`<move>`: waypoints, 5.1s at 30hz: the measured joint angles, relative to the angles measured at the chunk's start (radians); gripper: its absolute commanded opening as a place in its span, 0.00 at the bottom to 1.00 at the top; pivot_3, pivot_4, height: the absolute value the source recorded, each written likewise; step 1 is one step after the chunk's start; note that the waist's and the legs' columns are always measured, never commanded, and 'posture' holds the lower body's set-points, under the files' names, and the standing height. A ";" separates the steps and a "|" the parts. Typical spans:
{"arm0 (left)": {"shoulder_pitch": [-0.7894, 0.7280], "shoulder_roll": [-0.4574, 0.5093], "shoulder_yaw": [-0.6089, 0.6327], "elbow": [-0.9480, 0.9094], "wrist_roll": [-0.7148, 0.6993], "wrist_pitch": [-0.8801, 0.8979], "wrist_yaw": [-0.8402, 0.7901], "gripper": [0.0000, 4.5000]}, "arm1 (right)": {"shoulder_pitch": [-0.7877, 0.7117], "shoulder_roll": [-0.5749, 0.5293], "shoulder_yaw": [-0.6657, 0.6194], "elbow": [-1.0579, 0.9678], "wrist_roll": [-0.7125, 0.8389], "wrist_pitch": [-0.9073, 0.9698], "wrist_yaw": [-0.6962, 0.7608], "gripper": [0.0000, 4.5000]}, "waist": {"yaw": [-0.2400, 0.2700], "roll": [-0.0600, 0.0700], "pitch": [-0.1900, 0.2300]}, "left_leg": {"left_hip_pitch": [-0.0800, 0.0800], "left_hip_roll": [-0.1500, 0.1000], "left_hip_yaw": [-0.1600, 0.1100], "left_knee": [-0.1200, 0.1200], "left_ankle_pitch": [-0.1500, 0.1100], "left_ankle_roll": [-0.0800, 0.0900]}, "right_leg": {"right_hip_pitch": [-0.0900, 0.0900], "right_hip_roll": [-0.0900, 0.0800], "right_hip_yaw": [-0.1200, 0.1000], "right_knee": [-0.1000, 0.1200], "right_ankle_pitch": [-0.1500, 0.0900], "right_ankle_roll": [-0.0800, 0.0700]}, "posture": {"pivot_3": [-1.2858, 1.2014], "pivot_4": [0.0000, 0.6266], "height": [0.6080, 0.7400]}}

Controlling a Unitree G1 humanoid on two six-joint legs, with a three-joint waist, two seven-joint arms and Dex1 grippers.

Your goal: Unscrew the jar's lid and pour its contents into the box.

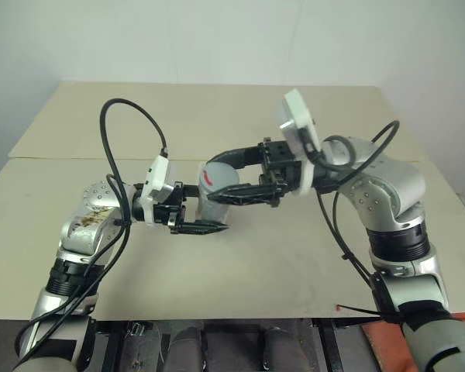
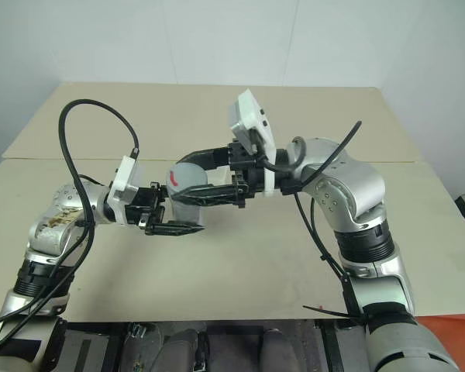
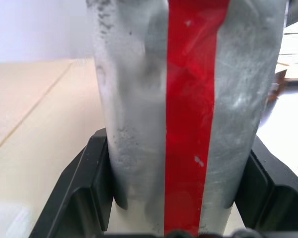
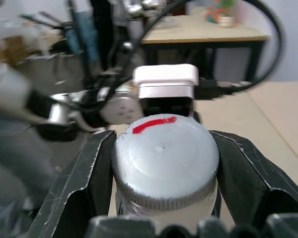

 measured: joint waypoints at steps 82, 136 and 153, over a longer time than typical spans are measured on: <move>0.152 -0.049 0.083 -0.082 0.004 0.031 0.413 0.62 | 0.016 0.178 0.017 -0.123 -0.108 0.149 -0.557 0.62 | 0.002 0.000 0.000 | 0.000 0.000 -0.004 -0.001 0.000 0.000 | -0.001 0.000 0.000 0.000 0.000 0.000 | 0.52 0.24 1.00; 0.089 -0.200 0.092 -0.029 0.154 -0.020 0.672 0.62 | 0.047 0.186 -0.074 -0.198 -0.093 0.150 -0.805 0.99 | 0.002 0.001 0.000 | -0.001 0.000 -0.004 -0.001 0.000 -0.001 | -0.001 0.000 0.001 0.001 0.000 0.000 | 0.52 0.24 1.00; 0.122 -0.240 0.042 -0.090 0.210 0.012 0.806 0.62 | -0.016 0.219 -0.002 -0.145 -0.159 0.194 -0.831 0.99 | 0.002 0.001 0.000 | -0.001 0.000 -0.004 -0.001 0.000 0.000 | -0.001 -0.001 0.001 0.000 0.000 0.000 | 0.52 0.24 1.00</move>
